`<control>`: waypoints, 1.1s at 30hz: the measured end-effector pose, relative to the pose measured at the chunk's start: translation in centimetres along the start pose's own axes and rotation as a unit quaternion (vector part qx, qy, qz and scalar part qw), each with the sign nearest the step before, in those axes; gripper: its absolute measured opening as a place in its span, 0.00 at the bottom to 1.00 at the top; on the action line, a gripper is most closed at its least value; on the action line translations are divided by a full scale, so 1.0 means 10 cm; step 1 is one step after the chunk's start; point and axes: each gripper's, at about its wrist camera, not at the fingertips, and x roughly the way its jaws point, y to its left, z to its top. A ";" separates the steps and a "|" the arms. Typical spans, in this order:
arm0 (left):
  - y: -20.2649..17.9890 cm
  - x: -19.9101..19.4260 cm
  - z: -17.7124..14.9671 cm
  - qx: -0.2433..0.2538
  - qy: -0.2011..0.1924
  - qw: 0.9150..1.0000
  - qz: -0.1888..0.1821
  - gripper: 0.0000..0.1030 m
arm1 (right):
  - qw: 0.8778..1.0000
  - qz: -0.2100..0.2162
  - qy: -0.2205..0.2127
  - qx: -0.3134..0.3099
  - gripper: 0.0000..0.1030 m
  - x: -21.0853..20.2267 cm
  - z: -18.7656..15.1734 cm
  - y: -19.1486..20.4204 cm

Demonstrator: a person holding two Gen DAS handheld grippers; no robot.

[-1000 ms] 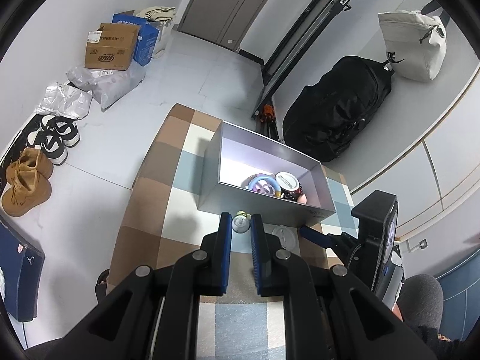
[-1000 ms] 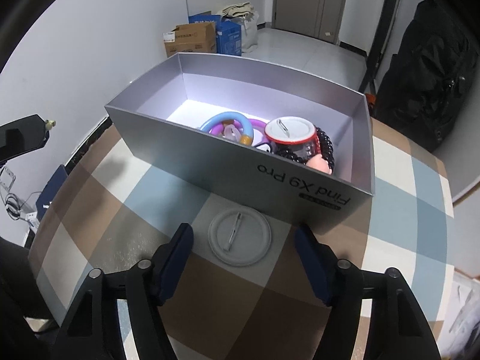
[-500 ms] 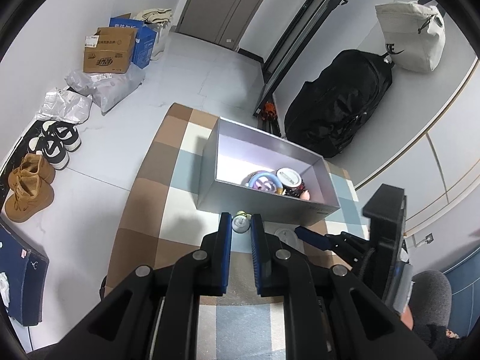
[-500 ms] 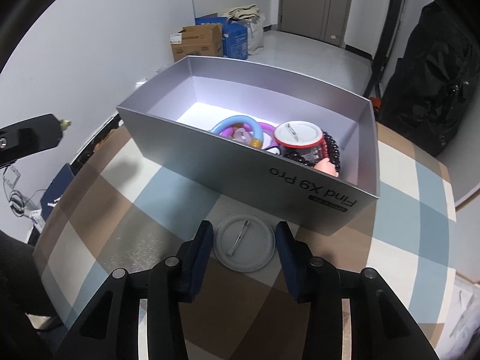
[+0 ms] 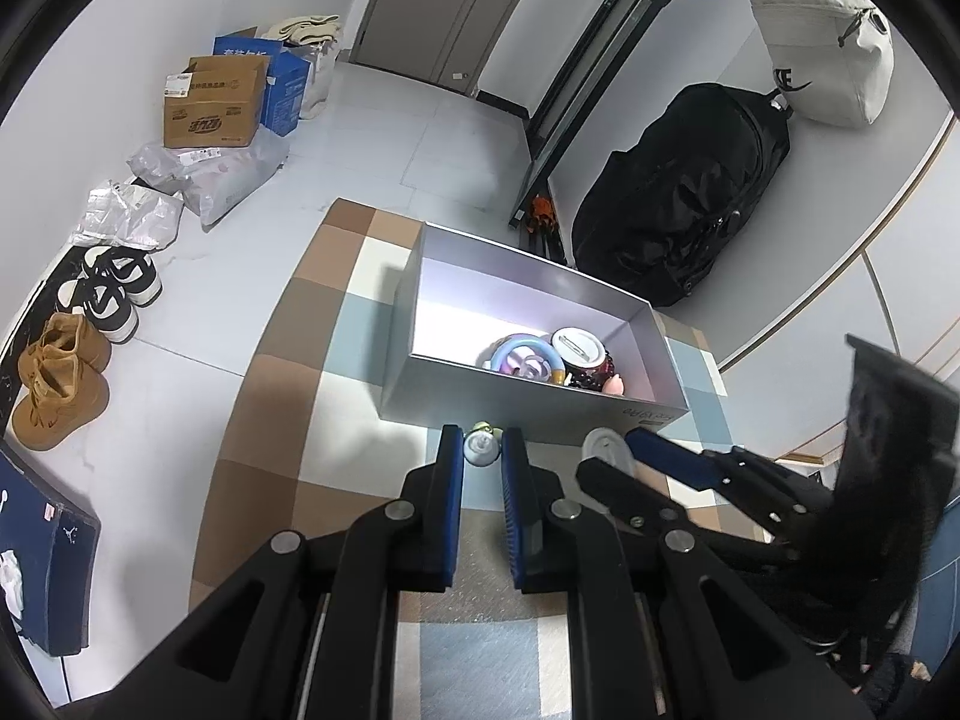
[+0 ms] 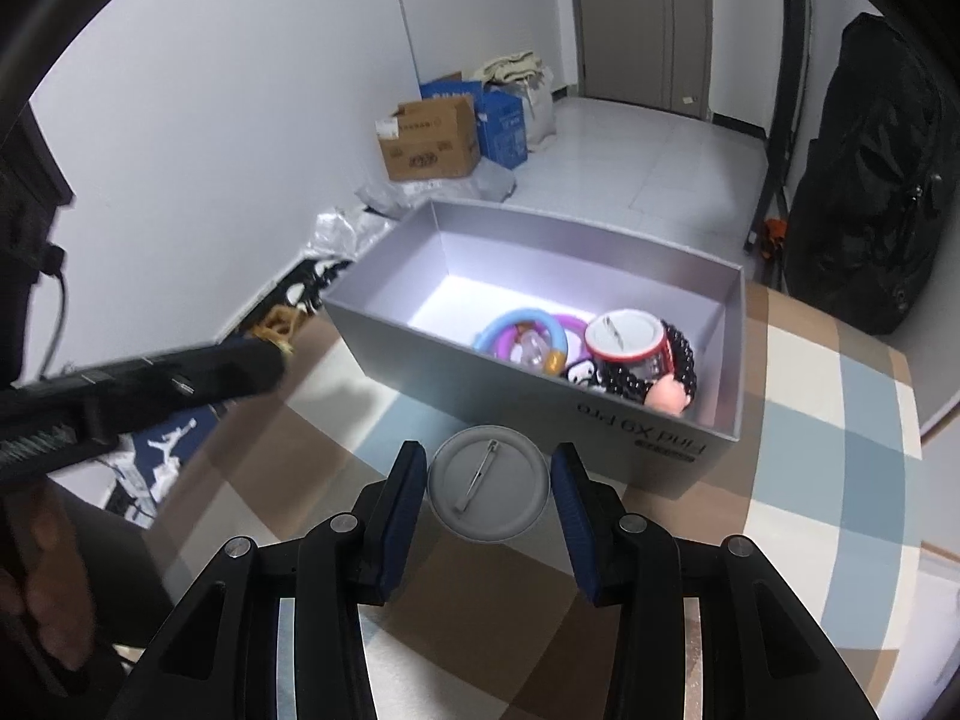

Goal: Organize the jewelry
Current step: 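Carry both items into the silver box and open both grippers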

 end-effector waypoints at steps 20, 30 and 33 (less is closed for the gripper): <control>-0.27 0.13 0.24 -0.007 -0.012 1.000 -0.014 0.08 | 0.996 0.037 -0.064 0.053 0.41 -0.43 0.31 -0.26; -0.25 0.30 0.43 -0.029 -0.002 0.999 -0.026 0.08 | 0.994 0.048 -0.064 0.076 0.41 -0.33 0.45 -0.49; -0.28 0.33 0.48 -0.030 0.002 0.999 -0.036 0.08 | 0.993 0.050 -0.062 0.085 0.41 -0.28 0.49 -0.57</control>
